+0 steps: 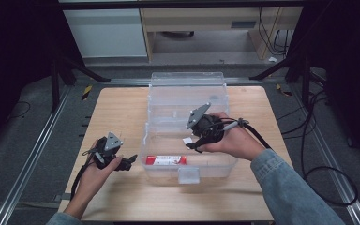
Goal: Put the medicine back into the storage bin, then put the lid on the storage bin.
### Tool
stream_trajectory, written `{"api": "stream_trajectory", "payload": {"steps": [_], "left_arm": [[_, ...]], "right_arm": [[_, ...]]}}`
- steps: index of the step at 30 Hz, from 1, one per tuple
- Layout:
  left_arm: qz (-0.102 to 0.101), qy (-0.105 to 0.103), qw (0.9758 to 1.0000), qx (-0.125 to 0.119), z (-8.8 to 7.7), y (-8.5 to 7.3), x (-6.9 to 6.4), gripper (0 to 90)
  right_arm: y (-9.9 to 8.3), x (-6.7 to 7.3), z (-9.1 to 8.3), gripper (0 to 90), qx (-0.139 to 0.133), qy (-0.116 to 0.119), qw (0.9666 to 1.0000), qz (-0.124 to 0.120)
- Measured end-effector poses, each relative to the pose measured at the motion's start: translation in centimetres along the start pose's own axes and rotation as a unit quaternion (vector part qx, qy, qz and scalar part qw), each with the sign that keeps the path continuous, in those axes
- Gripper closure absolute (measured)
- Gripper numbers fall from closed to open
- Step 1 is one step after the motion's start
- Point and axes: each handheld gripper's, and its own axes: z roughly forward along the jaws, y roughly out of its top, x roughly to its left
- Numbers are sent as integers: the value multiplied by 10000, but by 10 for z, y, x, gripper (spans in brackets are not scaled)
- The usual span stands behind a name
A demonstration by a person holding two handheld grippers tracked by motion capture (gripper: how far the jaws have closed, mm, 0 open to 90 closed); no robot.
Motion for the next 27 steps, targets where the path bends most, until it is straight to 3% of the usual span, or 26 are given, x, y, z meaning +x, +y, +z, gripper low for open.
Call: {"api": "stream_trajectory", "payload": {"steps": [4, 5, 8, 13, 19, 24, 27], "left_arm": [[85, -95, 9999, 41, -10, 10, 1, 54], [191, -172, 9996, 111, -14, 16, 0, 55], [210, -269, 9994, 91, -19, 24, -2, 60], [130, -333, 9994, 16, -28, 36, -2, 77], [294, -593, 9977, -154, -40, 56, -6, 79], [506, -747, 9958, -175, -44, 68, -13, 88], [596, -864, 9942, -243, -48, 78, -20, 104]], "right_arm": [[-3, -6, -13, 313, -151, -234, 9995, 166], [-5, -12, -18, 290, -224, -394, 9987, 244], [-8, -22, -24, 273, -295, -584, 9970, 404], [-11, -36, -29, 271, -301, -681, 9957, 552], [-14, -60, -40, 267, -328, -799, 9931, 794], [-17, -76, -43, 330, -239, -936, 9920, 818], [-17, -85, -47, 438, -178, -1034, 9916, 760]]}}
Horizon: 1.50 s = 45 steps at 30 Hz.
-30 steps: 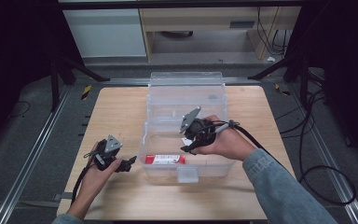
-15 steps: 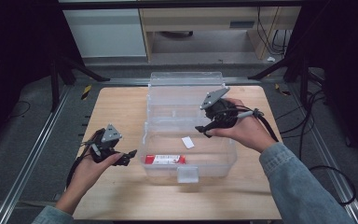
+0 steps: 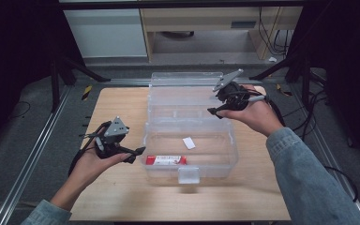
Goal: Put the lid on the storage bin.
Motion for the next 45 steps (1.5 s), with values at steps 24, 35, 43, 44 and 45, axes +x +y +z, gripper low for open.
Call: {"api": "stream_trajectory", "payload": {"steps": [24, 35, 43, 44, 45], "left_arm": [[584, -727, 9944, 489, 26, 17, -26, 231], [919, -1005, 9856, 1006, 38, 11, -37, 262], [1268, -1242, 9731, 1466, 56, 1, -47, 338], [1255, -1247, 9729, 1487, 58, 0, -47, 350], [1255, -1247, 9729, 1487, 58, 0, -47, 368]], "right_arm": [[2, -37, 53, 525, 615, 149, 9979, -149], [-2, -45, 63, 587, 721, 285, 9967, -240], [-2, -42, 68, 647, 801, 300, 9958, -334], [-2, -41, 68, 652, 809, 299, 9958, -318], [-2, -41, 68, 652, 809, 299, 9958, -318]]}}
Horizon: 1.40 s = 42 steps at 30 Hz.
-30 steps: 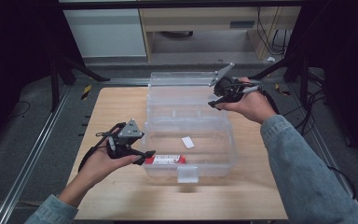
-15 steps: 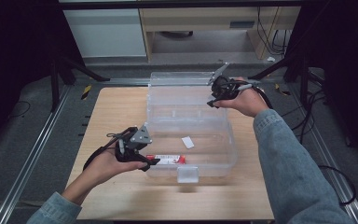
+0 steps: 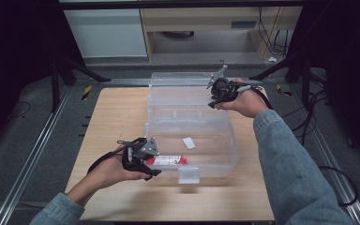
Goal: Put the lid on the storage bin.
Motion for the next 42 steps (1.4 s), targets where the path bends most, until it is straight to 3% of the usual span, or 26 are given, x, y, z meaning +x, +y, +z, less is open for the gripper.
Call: {"api": "stream_trajectory", "payload": {"steps": [13, 22, 31, 42], "left_arm": [[114, -159, 9993, 314, 11, 2, 2, 563], [98, -287, 9988, 384, 14, 1, 5, 683], [167, -467, 9975, 496, 16, 6, 6, 768], [198, -449, 9976, 479, 16, 6, 6, 795]], "right_arm": [[0, -1, 3, 683, 51, -3, 10000, -85], [3, -1, 3, 718, 180, -46, 9993, -310], [4, -1, 3, 733, 243, -35, 9988, -432], [8, 0, 4, 768, 380, -2, 9971, -662]]}}
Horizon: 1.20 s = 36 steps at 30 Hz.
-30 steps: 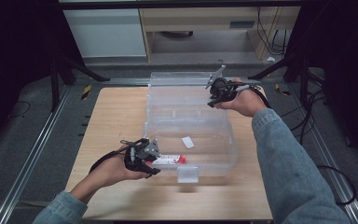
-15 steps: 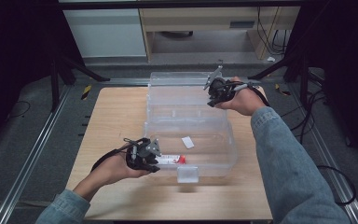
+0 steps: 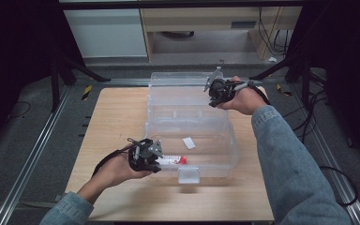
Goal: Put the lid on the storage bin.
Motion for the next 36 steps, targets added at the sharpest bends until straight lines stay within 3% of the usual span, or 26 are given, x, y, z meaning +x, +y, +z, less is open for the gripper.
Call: {"api": "stream_trajectory", "payload": {"steps": [14, 28, 36], "left_arm": [[5, 63, 10000, -7, 0, -1, 1, 793], [-129, 290, 9995, -42, 0, -3, -3, 779], [-179, 303, 9993, -78, 0, -4, -3, 771]], "right_arm": [[9, -1, -1, 811, 313, 91, 9992, -234], [11, 5, -15, 872, 150, 229, 9992, -279], [10, 10, -21, 884, 87, 236, 9992, -301]]}}
